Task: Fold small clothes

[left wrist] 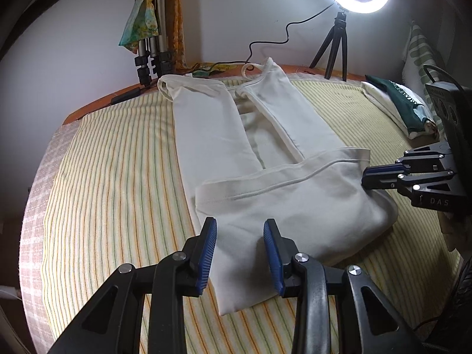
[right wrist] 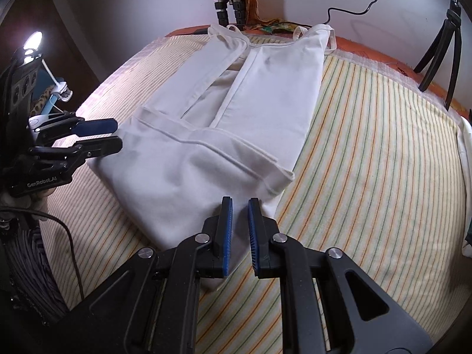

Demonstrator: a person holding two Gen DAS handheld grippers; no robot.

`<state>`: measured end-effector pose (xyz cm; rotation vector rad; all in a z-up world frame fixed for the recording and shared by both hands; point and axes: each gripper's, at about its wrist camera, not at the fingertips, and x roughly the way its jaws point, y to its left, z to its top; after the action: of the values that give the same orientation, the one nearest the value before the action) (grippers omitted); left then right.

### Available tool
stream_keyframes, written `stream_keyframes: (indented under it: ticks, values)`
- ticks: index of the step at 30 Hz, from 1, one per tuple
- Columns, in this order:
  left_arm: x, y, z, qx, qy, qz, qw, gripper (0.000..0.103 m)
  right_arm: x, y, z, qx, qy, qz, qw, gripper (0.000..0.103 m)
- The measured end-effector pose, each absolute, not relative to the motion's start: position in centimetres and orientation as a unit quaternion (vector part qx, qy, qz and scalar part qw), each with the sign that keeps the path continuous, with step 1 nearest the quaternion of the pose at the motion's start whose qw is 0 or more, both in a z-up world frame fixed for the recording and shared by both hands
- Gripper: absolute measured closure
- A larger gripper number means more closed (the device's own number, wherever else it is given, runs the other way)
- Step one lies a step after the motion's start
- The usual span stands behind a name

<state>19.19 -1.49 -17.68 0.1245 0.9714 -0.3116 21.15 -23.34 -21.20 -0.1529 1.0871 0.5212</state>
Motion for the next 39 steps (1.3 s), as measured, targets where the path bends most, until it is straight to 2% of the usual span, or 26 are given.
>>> stream_keyframes:
  ticks: [5,6,7,9,12,14,15,16,19,24,26,30,31,32,33,39]
  values:
    - [19.5,-1.1,-18.1,0.058,0.467,-0.141,0.871,0.071,21.5,-23.9,-20.4,-0.053,0.499,0.225,0.835,0.091]
    - [19.6,-1.0,-18.1,0.057,0.467,-0.140,0.871,0.070,21.4,-24.1,-20.1,-0.052,0.498,0.215,0.839,0.088]
    - [19.7,-0.9,-18.1,0.057,0.467,-0.138,0.872,0.069,21.4,-24.6,-19.9,-0.046,0.498,0.200,0.843,0.072]
    - [19.8,-0.8,-18.2,0.058,0.466,-0.135,0.872,0.068,21.4,-25.7,-19.6,-0.018,0.496,0.192,0.847,0.049]
    - [20.1,-0.6,-18.3,0.058,0.464,-0.129,0.874,0.062,21.9,-26.3,-19.6,0.008,0.503,0.202,0.840,0.048]
    - [20.3,-0.4,-18.3,0.056,0.461,-0.130,0.876,0.061,22.1,-26.0,-19.8,0.007,0.505,0.211,0.837,0.051]
    - [20.4,-0.4,-18.3,0.055,0.461,-0.133,0.876,0.062,22.2,-25.8,-19.9,0.003,0.506,0.217,0.835,0.058]
    - [20.4,-0.3,-18.4,0.054,0.460,-0.137,0.876,0.063,22.2,-25.5,-20.1,-0.001,0.509,0.221,0.832,0.070]
    - [20.6,-0.2,-18.6,0.050,0.460,-0.150,0.874,0.070,22.1,-24.9,-20.4,-0.011,0.514,0.234,0.825,0.089]
    - [20.9,-0.2,-18.8,0.042,0.460,-0.166,0.871,0.099,22.0,-24.6,-19.9,-0.022,0.504,0.242,0.829,0.096]
    - [20.8,-0.1,-18.7,0.039,0.458,-0.167,0.872,0.103,22.0,-24.6,-19.7,-0.026,0.498,0.241,0.832,0.097]
    - [20.6,0.7,-18.4,0.035,0.444,-0.150,0.883,0.103,22.4,-24.4,-19.0,-0.039,0.481,0.241,0.842,0.099]
    - [20.8,0.9,-18.6,0.034,0.446,-0.146,0.882,0.102,22.7,-24.3,-19.3,-0.051,0.483,0.234,0.842,0.099]
    - [21.1,1.0,-18.8,0.031,0.451,-0.142,0.880,0.095,23.0,-24.3,-19.6,-0.059,0.486,0.227,0.842,0.099]
    - [21.4,1.2,-18.9,0.027,0.457,-0.137,0.878,0.082,23.4,-24.3,-19.9,-0.060,0.489,0.225,0.840,0.099]
    - [23.1,2.5,-17.1,0.011,0.436,-0.138,0.889,0.062,26.0,-26.2,-17.9,0.003,0.481,0.242,0.843,0.098]
